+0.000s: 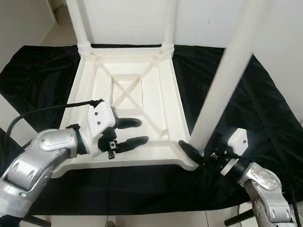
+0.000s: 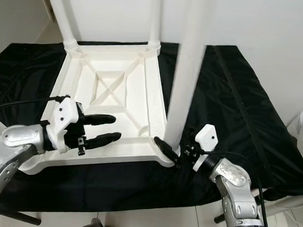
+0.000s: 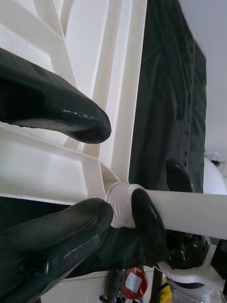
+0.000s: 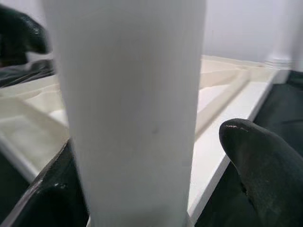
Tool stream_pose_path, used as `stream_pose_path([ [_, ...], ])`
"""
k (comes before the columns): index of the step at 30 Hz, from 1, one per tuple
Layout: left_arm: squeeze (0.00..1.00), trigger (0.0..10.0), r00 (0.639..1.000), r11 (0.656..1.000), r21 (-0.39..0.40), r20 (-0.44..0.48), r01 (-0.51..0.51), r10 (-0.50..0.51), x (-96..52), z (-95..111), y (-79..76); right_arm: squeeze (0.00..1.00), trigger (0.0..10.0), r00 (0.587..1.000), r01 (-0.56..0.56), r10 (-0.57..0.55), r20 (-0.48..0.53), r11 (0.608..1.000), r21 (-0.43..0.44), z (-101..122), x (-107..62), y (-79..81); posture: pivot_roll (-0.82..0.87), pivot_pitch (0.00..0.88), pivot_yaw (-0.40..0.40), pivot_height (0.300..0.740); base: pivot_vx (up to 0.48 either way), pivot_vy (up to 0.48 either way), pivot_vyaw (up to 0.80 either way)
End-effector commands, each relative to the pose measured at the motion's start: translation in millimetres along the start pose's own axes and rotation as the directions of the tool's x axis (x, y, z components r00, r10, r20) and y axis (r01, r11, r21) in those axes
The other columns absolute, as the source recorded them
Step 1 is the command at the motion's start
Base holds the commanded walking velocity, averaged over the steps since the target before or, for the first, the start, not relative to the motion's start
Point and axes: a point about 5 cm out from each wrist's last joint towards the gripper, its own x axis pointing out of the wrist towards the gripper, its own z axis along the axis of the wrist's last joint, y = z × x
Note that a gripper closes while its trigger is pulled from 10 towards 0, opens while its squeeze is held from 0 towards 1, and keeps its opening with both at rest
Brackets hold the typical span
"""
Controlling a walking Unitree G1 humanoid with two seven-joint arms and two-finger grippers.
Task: Building children table
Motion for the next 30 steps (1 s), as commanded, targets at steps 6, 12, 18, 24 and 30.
stream_pose_path([
  [6,0.00,10.0,0.999,0.996,-0.086,0.034,-0.036,0.039,26.7,-1.3,-6.3,0.00,10.0,1.000,-0.012,0.012,-0.005,0.999,0.047,-1.0,8.9,-1.1,-0.11,0.106,0.097,0.740,0.000,0.000,0.00],
  [12,0.00,10.0,0.995,0.988,-0.118,0.001,-0.103,0.104,35.8,-11.7,-2.9,0.00,10.0,0.999,-0.053,0.053,-0.010,0.997,0.062,-1.9,11.0,4.3,-0.13,0.119,0.086,0.740,0.000,0.000,0.00],
  [18,0.00,10.0,0.989,0.980,-0.130,-0.028,-0.148,0.145,41.5,-18.3,0.4,0.00,0.0,0.997,-0.058,0.062,-0.040,0.993,0.106,-5.8,9.9,7.5,-0.14,0.121,0.077,0.740,0.000,0.000,0.00],
  [24,0.00,10.0,0.972,0.957,-0.173,-0.035,-0.233,0.231,41.2,-19.0,5.4,0.00,0.0,0.997,0.034,-0.026,-0.078,0.994,0.100,-5.9,8.6,5.8,-0.12,0.113,0.075,0.740,0.000,0.000,0.00],
  [30,0.00,10.0,0.963,0.948,-0.169,-0.044,-0.270,0.267,37.7,-18.8,3.1,0.00,0.0,0.967,0.241,-0.232,-0.107,0.968,0.076,-6.6,15.4,8.9,-0.10,0.111,0.072,0.740,0.000,0.000,0.00],
])
